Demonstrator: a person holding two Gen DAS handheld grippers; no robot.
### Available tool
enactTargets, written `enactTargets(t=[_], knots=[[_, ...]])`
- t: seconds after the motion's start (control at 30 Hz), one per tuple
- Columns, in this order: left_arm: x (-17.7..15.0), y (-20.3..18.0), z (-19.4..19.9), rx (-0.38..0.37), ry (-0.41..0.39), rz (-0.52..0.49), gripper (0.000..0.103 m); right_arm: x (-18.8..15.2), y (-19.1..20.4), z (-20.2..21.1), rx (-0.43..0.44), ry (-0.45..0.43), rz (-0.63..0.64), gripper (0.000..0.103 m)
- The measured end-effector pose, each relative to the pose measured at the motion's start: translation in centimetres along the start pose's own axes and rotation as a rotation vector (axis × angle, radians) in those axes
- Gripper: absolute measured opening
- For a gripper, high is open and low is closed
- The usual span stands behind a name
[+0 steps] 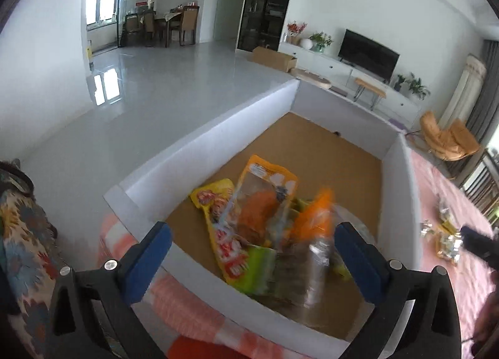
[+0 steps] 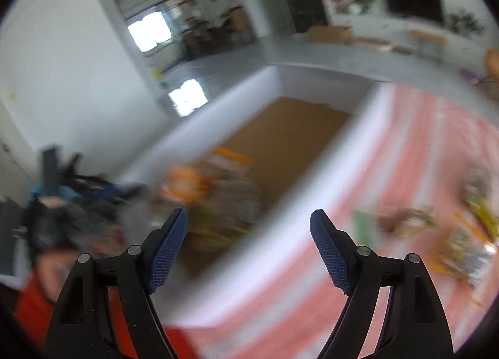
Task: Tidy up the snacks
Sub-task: 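Carry both packs over the white box and open both grippers to drop them, then return both grippers from the box to the table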
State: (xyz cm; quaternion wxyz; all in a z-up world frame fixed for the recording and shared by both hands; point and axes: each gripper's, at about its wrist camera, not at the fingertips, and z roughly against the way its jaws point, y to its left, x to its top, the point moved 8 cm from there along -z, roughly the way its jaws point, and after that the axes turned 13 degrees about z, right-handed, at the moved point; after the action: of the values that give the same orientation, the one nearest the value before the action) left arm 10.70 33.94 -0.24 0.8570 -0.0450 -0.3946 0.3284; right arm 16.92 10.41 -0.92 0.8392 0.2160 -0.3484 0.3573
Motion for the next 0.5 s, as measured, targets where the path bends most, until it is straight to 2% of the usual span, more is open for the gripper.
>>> enactTargets(t=[0.13,0.3,0.37,0.4,0.5], knots=[[-2.5,-4.6,1.8,-0.123,0.019,-0.044,0.103,-8.5,-8.6,3.3,-0.249,0.047,-0.024,0.084],[-7.4,-14.5,3.4,-0.344,0.110,-0.115,0.103,-20.0,-18.6,9.1,-0.528,0.188,-0.102,0.084],[-10.1,-18.8,3.8,-0.409,0.158,-0.170,0.103,-23.0,-21.4,12.2,-0.603,0.198,-0.141,0.084],[-11.3,-20.3,3.9,-0.426,0.178,-0.196,0.103,-24.0,-22.3,13.5,-0.631,0.199,-0.158,0.084],[-17.3,-25.9,2.7,-0.458,0.265,-0.322,0.103,-27.4,-25.1,17.2,-0.707,0.175,-0.238,0.084]])
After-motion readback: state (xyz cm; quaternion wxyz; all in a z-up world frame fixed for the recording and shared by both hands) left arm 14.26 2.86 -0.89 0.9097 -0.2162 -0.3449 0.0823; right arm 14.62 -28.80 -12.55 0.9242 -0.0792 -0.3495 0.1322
